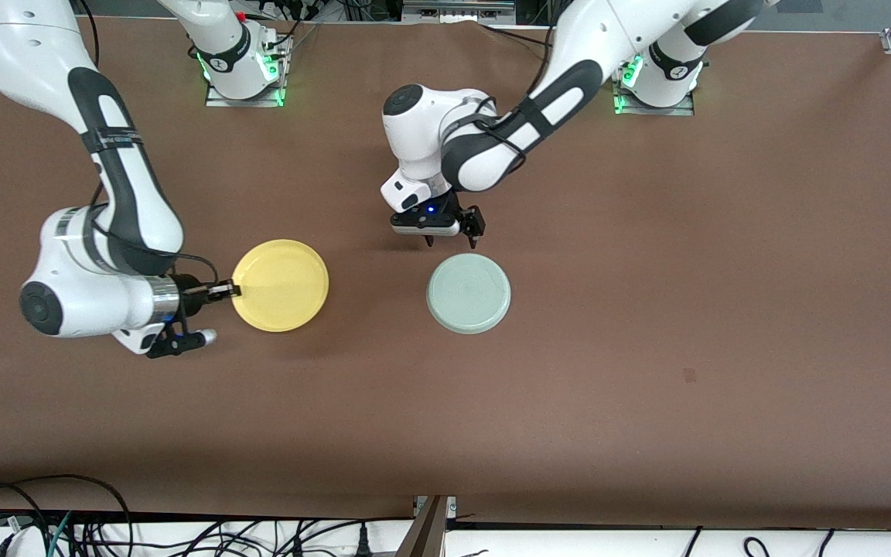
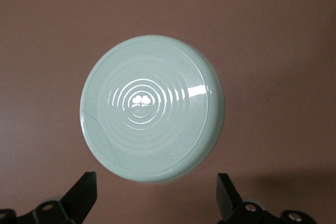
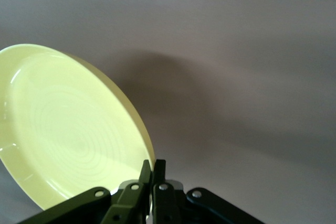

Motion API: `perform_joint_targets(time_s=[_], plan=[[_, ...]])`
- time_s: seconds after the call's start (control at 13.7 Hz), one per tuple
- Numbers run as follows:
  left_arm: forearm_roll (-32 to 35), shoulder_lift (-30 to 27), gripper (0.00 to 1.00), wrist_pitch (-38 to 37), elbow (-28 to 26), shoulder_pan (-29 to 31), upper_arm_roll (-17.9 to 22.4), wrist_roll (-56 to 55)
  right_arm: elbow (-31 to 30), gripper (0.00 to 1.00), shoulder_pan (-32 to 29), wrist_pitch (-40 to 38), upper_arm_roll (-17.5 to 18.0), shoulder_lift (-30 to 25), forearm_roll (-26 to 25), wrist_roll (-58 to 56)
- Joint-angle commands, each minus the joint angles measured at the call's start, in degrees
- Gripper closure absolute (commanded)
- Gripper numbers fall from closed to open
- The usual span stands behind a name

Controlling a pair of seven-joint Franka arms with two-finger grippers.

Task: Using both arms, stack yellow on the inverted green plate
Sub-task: 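Release the green plate with the left gripper while the right gripper carries the yellow plate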

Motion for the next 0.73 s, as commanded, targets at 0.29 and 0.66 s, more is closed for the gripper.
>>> perform_joint_targets(time_s=[0.29,0.66], plan=[[-6.2,-2.1,0.0,-8.26,-1.87,34.21,-26.02,13.8,-4.69,1.0,9.6,12.46,1.94,0.05,2.43,15.41],[-9.53,-2.01,0.0,-17.03,-0.56,55.4,-39.3,26.64,-3.99,1.0,19.0,20.28,1.95,1.8,6.48,27.62]])
